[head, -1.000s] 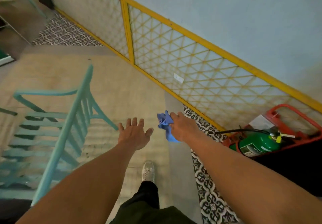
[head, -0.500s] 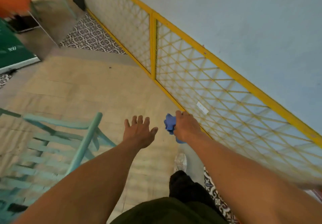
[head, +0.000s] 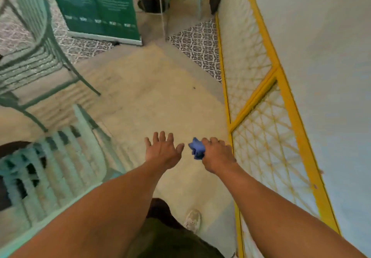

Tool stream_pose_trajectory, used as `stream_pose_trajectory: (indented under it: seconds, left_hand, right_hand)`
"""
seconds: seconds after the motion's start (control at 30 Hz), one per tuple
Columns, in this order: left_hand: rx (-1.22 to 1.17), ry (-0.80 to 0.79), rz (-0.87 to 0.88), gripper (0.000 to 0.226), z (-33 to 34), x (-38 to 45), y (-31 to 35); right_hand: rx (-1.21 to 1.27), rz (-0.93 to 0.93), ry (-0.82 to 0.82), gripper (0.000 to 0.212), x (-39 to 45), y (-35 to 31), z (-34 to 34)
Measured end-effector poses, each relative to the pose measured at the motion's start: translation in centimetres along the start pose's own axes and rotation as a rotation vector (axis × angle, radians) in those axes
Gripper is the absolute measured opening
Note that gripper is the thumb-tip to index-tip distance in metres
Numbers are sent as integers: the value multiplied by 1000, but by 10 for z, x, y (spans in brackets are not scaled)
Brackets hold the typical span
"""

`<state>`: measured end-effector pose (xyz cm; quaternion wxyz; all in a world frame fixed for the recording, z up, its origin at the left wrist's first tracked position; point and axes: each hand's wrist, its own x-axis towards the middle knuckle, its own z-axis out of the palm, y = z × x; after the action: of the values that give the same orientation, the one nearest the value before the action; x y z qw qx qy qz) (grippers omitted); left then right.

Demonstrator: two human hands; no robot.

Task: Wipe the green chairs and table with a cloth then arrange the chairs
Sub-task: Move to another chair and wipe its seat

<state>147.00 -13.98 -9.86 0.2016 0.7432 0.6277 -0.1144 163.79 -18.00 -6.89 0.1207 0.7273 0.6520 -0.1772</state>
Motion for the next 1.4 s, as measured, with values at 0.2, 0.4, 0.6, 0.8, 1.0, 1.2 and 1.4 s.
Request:
stream_pose_trajectory:
  seconds: [0.2,0.4,0.6,0.8,1.0,1.2,1.4]
  left_hand:
    - [-176,72,-305,68,-24,53,-55]
    - [-355,101,-611,69,-31,110,-143]
    - [-529,201,-949,66,-45,127,-231]
    - [-736,299,-1371,66,-35,93,-302]
    - [-949,264,-1720,61,6,76,-327]
    - [-1030,127,-1950,56,64,87,-344]
    - [-1038,132,-2013,56,162,89,-390]
  right_hand:
    - [-170,-285,-40,56,118,-58,-39]
    - [-326,-571,-68,51,220,-171,-58]
    - [-477,-883,-170,51,284,-303,-67]
    - [-651,-1314,-148,55,283,-441,-61]
    - [-769,-1682,-206,57,272,-545,-20]
    - [-820,-1880,-388,58,287,-607,58]
    - [-776,-1942,-463,59,298,-662,161]
